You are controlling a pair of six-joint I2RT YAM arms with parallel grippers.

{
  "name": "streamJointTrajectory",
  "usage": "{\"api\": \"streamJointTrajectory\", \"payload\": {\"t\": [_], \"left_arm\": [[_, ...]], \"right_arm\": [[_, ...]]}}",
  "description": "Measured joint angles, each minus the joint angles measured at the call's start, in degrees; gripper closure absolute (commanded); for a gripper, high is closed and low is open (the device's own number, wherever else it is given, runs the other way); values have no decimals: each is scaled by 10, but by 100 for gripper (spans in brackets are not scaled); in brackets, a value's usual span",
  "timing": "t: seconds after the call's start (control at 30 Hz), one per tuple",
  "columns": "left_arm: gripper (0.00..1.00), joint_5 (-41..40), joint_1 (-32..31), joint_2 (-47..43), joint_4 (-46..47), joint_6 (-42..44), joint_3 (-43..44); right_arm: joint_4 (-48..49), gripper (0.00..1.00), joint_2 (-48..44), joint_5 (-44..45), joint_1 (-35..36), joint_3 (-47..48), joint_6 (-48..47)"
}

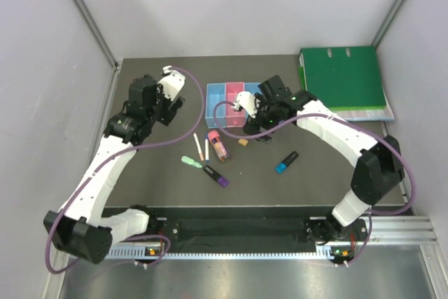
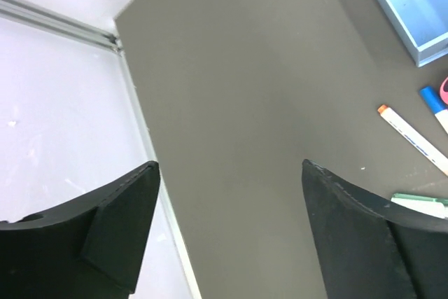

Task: Sort the stationery into containers
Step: Pick up the stationery from the center of the board.

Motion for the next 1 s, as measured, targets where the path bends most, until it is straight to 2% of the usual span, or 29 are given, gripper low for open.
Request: {"api": "streamJointTrajectory", "payload": {"t": [0.2, 0.5, 1.0], "left_arm": [[1, 15, 0, -65, -40, 5, 1], [1, 23, -1, -100, -99, 20, 6], [1, 17, -1, -100, -120, 39, 20]], "right_arm": [[38, 3, 55, 16, 22, 0, 7], [86, 2, 122, 37, 27, 0, 26], [121, 9, 184, 30, 40, 1, 42]]}}
